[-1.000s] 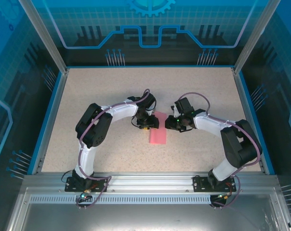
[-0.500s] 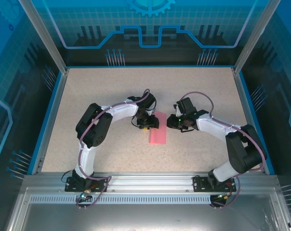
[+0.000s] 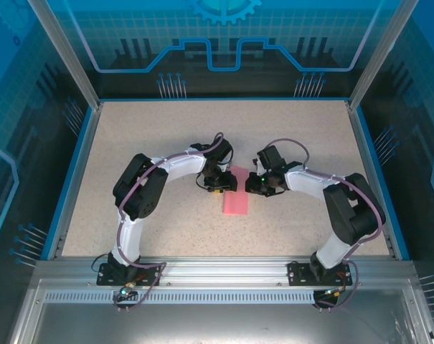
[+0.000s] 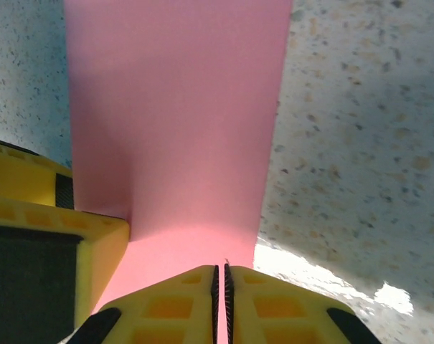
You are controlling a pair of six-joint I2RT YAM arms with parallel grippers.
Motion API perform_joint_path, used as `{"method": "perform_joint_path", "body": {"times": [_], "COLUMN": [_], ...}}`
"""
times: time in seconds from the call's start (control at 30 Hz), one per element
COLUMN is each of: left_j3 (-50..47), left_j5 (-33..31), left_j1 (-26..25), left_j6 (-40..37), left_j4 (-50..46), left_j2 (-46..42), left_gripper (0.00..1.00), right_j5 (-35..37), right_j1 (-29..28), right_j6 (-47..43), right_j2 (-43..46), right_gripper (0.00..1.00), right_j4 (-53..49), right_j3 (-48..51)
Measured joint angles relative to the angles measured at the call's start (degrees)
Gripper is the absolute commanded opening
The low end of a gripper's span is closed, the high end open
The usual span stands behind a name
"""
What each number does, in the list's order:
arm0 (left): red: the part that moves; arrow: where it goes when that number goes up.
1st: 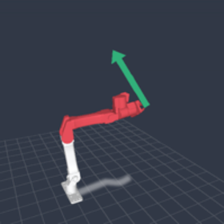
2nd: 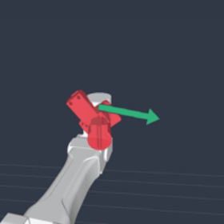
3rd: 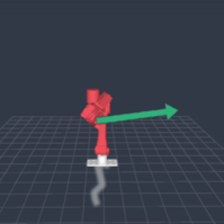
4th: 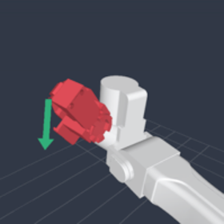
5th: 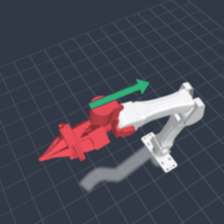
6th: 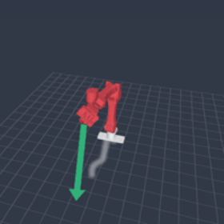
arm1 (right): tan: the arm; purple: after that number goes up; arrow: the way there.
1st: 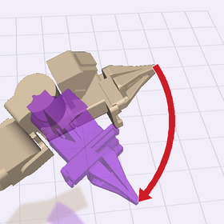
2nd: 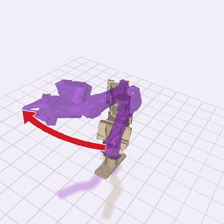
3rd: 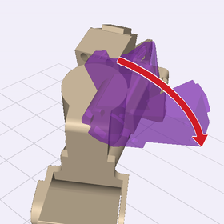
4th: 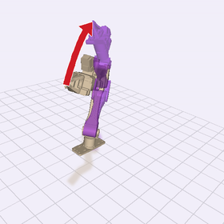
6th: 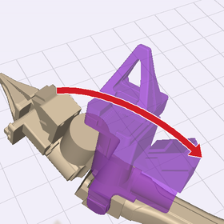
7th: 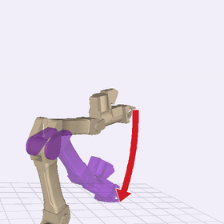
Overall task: Fold a paper plane with a square sheet of paper (fold left side to right side)
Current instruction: Hold the square sheet of paper at the center of the table.
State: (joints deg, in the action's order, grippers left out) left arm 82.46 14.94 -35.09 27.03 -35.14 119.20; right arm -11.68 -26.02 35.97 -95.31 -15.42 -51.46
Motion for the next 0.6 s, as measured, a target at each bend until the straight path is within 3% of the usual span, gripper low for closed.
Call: {"method": "perform_joint_path", "body": {"times": [0.6], "left_j3": [0.0], "left_j5": [0.0], "left_j1": [0.0], "left_j6": [0.0], "left_j4": [0.0], "left_j2": [0.0], "left_gripper": [0.51], "right_j5": [0.2], "right_j1": [-1.4], "right_j6": [-2.7], "right_j2": [-5.7], "right_gripper": [0.14], "right_j4": [-3.7], "right_j3": [-3.3]}}
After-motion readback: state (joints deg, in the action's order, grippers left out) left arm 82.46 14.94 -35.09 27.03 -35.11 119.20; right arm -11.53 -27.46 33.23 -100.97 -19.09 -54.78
